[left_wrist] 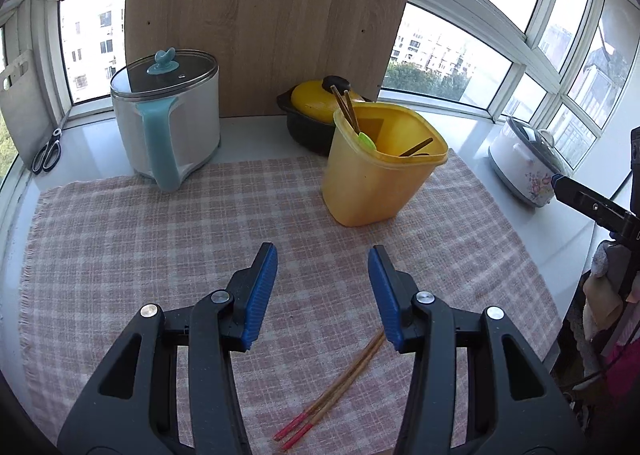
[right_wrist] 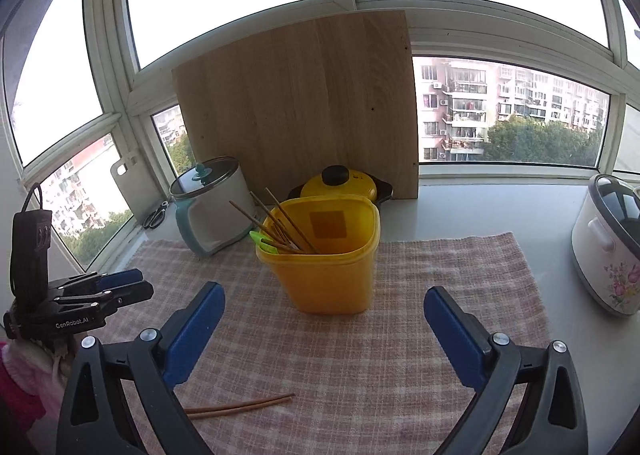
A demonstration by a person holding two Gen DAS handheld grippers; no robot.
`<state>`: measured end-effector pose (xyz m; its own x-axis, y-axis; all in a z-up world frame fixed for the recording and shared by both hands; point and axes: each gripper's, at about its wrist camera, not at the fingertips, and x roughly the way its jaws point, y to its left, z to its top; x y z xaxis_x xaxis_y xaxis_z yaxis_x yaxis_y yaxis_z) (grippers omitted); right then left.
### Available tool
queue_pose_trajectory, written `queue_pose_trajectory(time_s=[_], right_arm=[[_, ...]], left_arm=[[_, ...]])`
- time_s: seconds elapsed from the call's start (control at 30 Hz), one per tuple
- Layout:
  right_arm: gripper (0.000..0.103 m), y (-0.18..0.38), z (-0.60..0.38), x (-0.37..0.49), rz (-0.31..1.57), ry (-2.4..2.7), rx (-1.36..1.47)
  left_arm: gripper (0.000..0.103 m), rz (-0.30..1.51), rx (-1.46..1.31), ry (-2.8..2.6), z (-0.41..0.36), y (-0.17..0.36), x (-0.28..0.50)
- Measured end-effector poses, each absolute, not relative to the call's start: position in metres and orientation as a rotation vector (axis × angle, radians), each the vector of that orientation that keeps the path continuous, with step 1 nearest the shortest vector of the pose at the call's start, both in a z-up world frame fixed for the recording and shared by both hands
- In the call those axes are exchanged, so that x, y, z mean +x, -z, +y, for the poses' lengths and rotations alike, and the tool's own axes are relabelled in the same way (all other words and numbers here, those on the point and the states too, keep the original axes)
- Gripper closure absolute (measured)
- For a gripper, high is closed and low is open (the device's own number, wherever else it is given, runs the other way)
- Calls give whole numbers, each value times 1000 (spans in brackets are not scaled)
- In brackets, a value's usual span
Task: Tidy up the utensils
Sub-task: 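Move both tools back down to the red-tipped chopsticks on the cloth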
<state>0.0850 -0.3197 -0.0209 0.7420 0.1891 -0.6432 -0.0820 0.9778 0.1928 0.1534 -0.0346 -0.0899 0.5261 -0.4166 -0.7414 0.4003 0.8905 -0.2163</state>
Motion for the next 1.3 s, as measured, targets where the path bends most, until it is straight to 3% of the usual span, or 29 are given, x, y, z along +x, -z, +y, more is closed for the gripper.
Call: queue_pose_trajectory(time_s=[0.3, 0.5, 0.67, 0.83, 0.93, 1.3], right_arm=[[5, 61, -305, 62, 891, -135, 242], [14, 98, -291, 48, 980, -119, 339], [22, 126, -280, 39, 1043, -91, 429], [34, 148, -268, 30, 1096, -64, 500], [40, 155, -263, 25, 1110, -46, 524], [41, 159, -255, 17, 1109, 10, 568]], left_arm=[[55, 1060, 110, 654, -38, 135, 136], [58, 1166, 265, 780, -53, 173, 121], [81, 1199, 396, 815, -59, 198, 114], [90, 1228, 435, 862, -62, 209, 114], [90, 1233, 453, 890, -64, 212, 113], [90, 1234, 552, 939, -80, 222, 114]])
